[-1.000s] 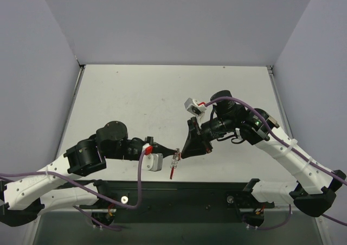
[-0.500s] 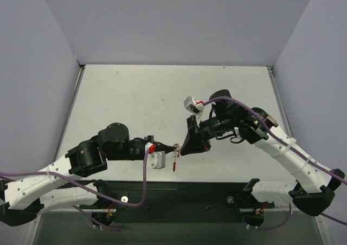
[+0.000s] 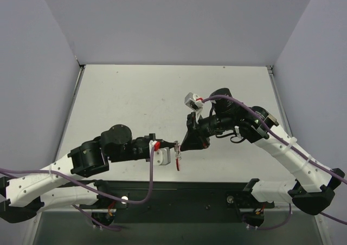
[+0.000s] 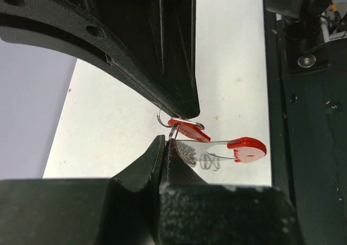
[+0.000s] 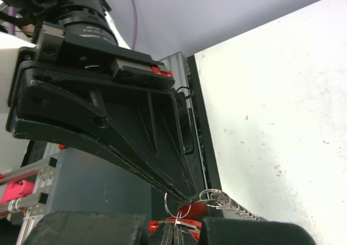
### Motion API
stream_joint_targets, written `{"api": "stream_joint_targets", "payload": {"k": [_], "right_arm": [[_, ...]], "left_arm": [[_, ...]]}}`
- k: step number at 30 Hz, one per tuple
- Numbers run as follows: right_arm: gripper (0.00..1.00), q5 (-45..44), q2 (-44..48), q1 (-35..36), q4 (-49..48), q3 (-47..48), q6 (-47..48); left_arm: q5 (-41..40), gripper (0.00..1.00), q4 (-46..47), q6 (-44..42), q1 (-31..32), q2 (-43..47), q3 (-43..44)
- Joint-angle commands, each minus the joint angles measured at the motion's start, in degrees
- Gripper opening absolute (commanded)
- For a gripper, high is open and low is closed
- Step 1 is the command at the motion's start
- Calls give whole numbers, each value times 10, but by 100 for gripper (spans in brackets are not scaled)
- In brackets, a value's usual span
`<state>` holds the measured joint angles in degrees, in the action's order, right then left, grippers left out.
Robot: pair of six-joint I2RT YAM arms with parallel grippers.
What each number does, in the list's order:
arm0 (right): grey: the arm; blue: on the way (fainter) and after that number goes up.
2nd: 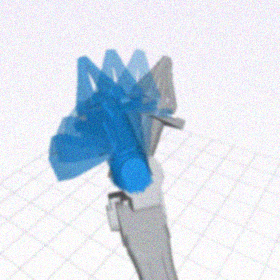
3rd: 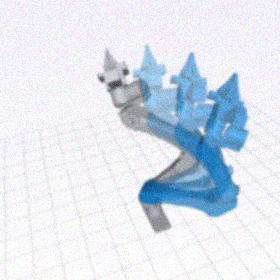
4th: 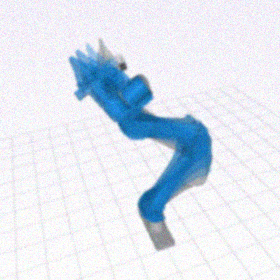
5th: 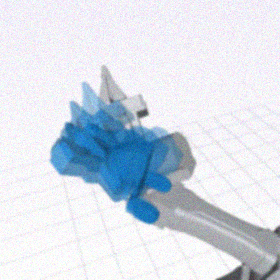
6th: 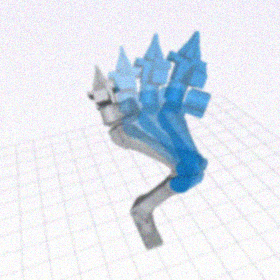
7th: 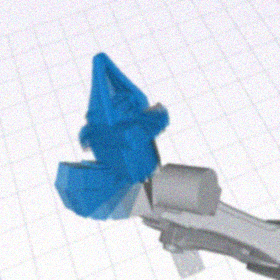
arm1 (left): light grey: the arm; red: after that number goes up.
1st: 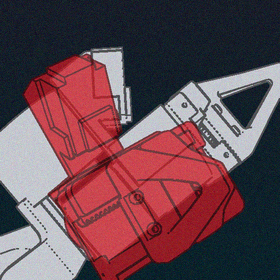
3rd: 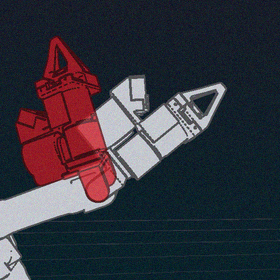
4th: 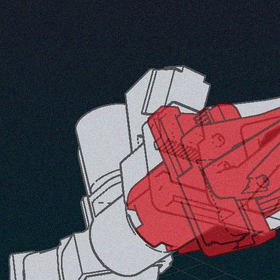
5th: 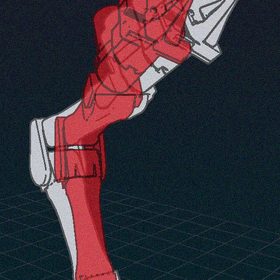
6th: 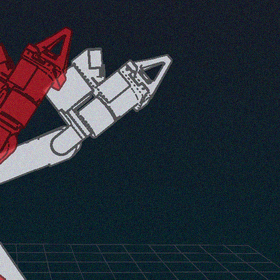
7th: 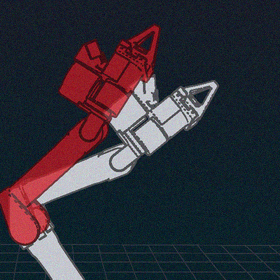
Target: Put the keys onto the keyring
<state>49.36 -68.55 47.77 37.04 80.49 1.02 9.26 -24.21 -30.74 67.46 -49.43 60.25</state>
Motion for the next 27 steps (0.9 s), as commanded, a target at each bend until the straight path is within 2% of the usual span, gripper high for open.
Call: {"api": "stream_joint_targets", "payload": {"k": [1,9,27], "right_arm": [[0,27,-2,34,-5,35,-44],[0,24,-4,46,-5,44,-52],[0,24,-2,58,-7,66,-57]], "left_arm": [[-134,0,53,16,1,-4,20],[-173,0,76,24,15,2,14],[-328,0,86,9,89,-28,22]]}}
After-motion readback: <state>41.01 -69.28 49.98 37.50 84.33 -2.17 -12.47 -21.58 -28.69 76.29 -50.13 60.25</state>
